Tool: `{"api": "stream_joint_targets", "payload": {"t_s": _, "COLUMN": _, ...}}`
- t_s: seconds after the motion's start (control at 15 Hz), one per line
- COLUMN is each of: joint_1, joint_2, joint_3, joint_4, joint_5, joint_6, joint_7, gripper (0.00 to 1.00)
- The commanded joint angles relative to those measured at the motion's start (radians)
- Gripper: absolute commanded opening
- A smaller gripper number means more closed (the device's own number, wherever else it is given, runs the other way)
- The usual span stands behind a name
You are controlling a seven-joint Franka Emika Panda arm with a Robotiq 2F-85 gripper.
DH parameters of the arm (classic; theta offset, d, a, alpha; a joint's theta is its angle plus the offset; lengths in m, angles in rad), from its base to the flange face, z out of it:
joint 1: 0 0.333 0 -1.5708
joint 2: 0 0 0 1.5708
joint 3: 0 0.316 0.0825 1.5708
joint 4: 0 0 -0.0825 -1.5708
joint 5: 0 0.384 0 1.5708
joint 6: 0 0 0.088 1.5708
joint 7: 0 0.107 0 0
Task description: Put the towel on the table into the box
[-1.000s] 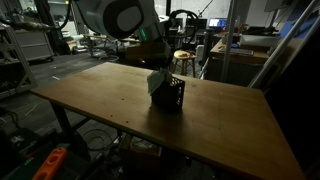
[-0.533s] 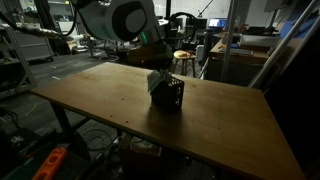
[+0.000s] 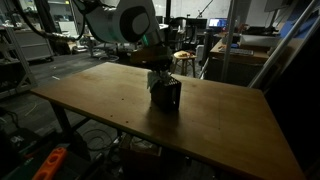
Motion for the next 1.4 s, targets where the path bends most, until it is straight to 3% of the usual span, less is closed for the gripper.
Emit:
{"api": "stream_joint_targets", "payload": {"t_s": 0.0, "joint_1": -0.001, "joint_2": 0.021, "joint_3": 0.004, "joint_4": 0.041, "joint_5": 0.012, "joint_6": -0.04, "joint_7": -0.004, "gripper": 0.04}}
{"api": "stream_joint_targets", "payload": {"t_s": 0.67, "joint_1": 0.006, "joint_2": 0.031, "joint_3": -0.062, "joint_4": 0.082, "joint_5": -0.065, "joint_6": -0.212, "joint_7": 0.02, "gripper": 0.04}}
{"api": "stream_joint_targets", "payload": {"t_s": 1.33, "joint_1": 0.012, "joint_2": 0.078, "joint_3": -0.043, "joint_4": 0.127, "joint_5": -0.036, "joint_6": -0.302, "joint_7": -0.002, "gripper": 0.04}}
